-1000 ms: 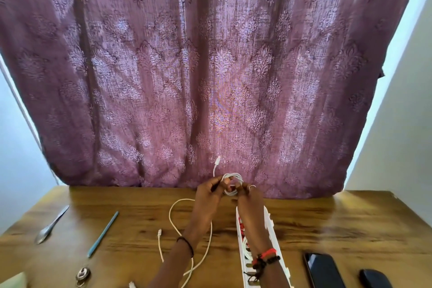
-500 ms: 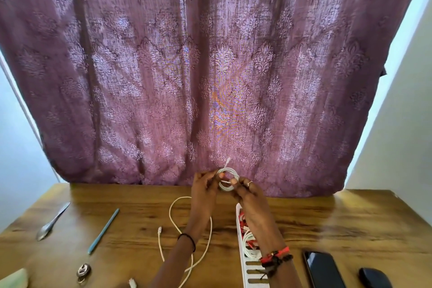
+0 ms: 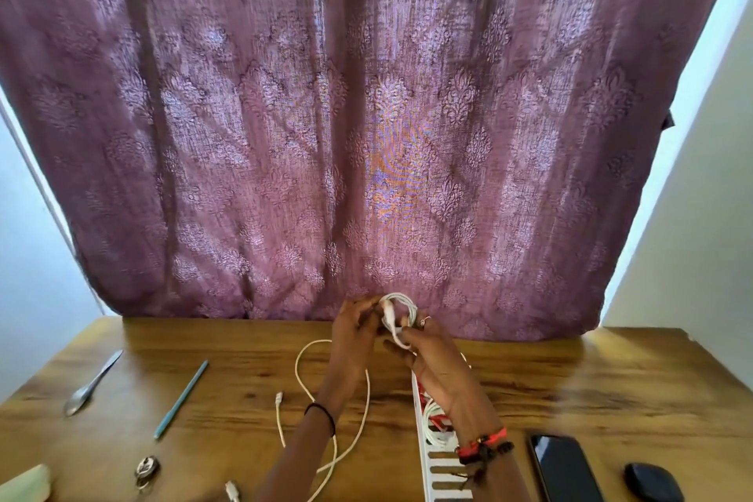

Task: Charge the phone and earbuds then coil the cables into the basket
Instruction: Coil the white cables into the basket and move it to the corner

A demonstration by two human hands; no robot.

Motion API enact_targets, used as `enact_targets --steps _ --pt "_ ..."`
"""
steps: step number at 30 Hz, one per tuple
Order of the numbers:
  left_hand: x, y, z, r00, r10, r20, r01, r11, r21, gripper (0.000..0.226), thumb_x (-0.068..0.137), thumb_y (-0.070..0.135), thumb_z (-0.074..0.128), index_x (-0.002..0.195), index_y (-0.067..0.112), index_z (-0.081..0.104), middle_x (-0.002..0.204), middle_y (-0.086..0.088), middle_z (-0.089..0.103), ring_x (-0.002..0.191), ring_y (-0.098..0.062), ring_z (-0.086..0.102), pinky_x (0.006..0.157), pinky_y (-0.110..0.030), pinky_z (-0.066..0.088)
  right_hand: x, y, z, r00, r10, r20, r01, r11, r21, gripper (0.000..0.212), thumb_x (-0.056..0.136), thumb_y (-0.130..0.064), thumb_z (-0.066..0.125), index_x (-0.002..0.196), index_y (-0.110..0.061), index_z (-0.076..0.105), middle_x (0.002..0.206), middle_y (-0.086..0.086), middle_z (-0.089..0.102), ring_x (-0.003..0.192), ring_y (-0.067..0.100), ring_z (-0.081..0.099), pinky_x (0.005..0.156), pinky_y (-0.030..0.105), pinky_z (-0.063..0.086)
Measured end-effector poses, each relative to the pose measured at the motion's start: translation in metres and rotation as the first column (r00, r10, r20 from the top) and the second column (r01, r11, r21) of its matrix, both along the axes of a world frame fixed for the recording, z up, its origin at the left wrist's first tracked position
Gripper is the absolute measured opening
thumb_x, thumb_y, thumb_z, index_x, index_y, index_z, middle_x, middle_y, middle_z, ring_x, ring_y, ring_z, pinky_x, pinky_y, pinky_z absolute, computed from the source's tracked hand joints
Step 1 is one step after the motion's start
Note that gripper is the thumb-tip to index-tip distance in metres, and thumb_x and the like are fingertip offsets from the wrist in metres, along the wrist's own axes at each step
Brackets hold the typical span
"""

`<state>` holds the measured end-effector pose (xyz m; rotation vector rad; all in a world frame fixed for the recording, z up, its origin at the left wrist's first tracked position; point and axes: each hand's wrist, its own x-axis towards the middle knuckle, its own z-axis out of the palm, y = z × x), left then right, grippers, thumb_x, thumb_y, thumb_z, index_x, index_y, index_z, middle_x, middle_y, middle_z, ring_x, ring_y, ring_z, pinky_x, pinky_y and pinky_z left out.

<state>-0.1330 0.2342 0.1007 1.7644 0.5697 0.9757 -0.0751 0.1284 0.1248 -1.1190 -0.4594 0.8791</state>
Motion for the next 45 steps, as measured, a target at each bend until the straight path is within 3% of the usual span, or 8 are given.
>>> enact_targets --steps 6,14,19,23,28,34,38,45 --pt "-0.007 0.015 0.002 0.999 -0.033 -0.002 0.033 0.988 -0.148 0.015 0.086 0.015 0.064 0.097 0.020 0.072 0.089 -0.005 0.073 0.086 -0.017 0.065 0.084 -0.043 0.053 0.006 -0.012 0.003 0.996 -0.030 0.086 0.033 0.999 -0.033 0.021 0.084 0.013 0.055 0.101 0.003 0.064 0.085 0.010 0.068 0.076 0.017 0.065 0.064 0.021 0.058" --pt "-0.010 0.003 0.014 0.972 -0.069 0.224 0.170 0.865 -0.471 0.011 0.086 0.010 0.061 0.087 0.009 0.072 0.078 -0.008 0.070 0.073 -0.016 0.063 0.064 -0.026 0.053 0.015 -0.030 0.012 0.964 0.060 0.258 -0.023 0.989 -0.145 0.011 0.076 0.002 0.069 0.086 -0.004 0.071 0.069 0.011 0.067 0.061 0.017 0.062 0.058 0.019 0.054" --pt "-0.007 -0.013 0.015 0.961 -0.070 0.268 0.215 0.800 -0.560 0.011 0.086 0.009 0.060 0.086 0.009 0.071 0.077 -0.003 0.073 0.074 -0.009 0.067 0.073 -0.027 0.056 0.028 -0.026 0.003 0.744 -0.049 0.666 0.373 0.857 -0.354 0.014 0.075 -0.019 0.076 0.062 -0.022 0.070 0.045 -0.006 0.059 0.038 -0.001 0.048 0.055 0.021 0.043" --pt "-0.002 -0.029 0.014 0.965 -0.060 0.253 0.198 0.803 -0.563 0.017 0.086 0.016 0.062 0.075 0.017 0.075 0.080 -0.001 0.074 0.081 -0.009 0.064 0.080 -0.027 0.044 0.029 -0.017 -0.004 0.593 -0.096 0.800 0.587 0.731 -0.348 0.019 0.084 -0.020 0.065 0.082 -0.004 0.074 0.073 0.017 0.071 0.069 0.025 0.066 0.065 0.031 0.048" --pt "0.000 -0.043 0.016 0.926 -0.044 0.375 0.296 0.700 -0.650 0.018 0.089 0.011 0.057 0.081 0.010 0.073 0.083 -0.006 0.073 0.080 -0.013 0.065 0.072 -0.021 0.051 0.018 -0.007 -0.015 0.540 -0.326 0.776 0.681 0.711 -0.175 0.017 0.084 -0.014 0.066 0.090 0.002 0.069 0.085 0.018 0.071 0.080 0.031 0.066 0.063 0.025 0.039" --pt "-0.002 -0.052 0.010 0.885 -0.016 0.466 0.402 0.534 -0.744 0.018 0.090 0.005 0.051 0.098 -0.002 0.066 0.088 -0.012 0.073 0.078 -0.016 0.070 0.070 -0.026 0.058 0.010 -0.009 -0.005 0.666 -0.482 0.570 0.632 0.770 -0.087 0.018 0.082 -0.008 0.066 0.098 -0.007 0.073 0.088 0.005 0.075 0.070 0.000 0.062 0.062 0.008 0.042" --pt "-0.002 -0.052 0.010 0.901 0.011 0.433 0.357 0.548 -0.757 0.017 0.090 0.007 0.053 0.089 0.003 0.069 0.082 -0.009 0.073 0.071 -0.014 0.070 0.062 -0.024 0.058 0.007 -0.007 -0.007 0.692 -0.514 0.506 0.621 0.782 -0.055 0.019 0.080 -0.005 0.068 0.097 -0.007 0.073 0.083 0.001 0.073 0.065 -0.005 0.064 0.061 0.001 0.044" --pt "-0.004 -0.051 0.000 0.962 -0.008 0.272 0.223 0.596 -0.771 0.013 0.090 0.018 0.057 0.094 0.016 0.069 0.076 0.006 0.065 0.073 -0.004 0.057 0.068 -0.022 0.043 0.002 0.003 -0.009 0.702 -0.418 0.576 0.559 0.825 -0.083 0.026 0.080 -0.018 0.070 0.106 -0.016 0.071 0.093 0.001 0.074 0.076 -0.001 0.066 0.077 0.021 0.053"
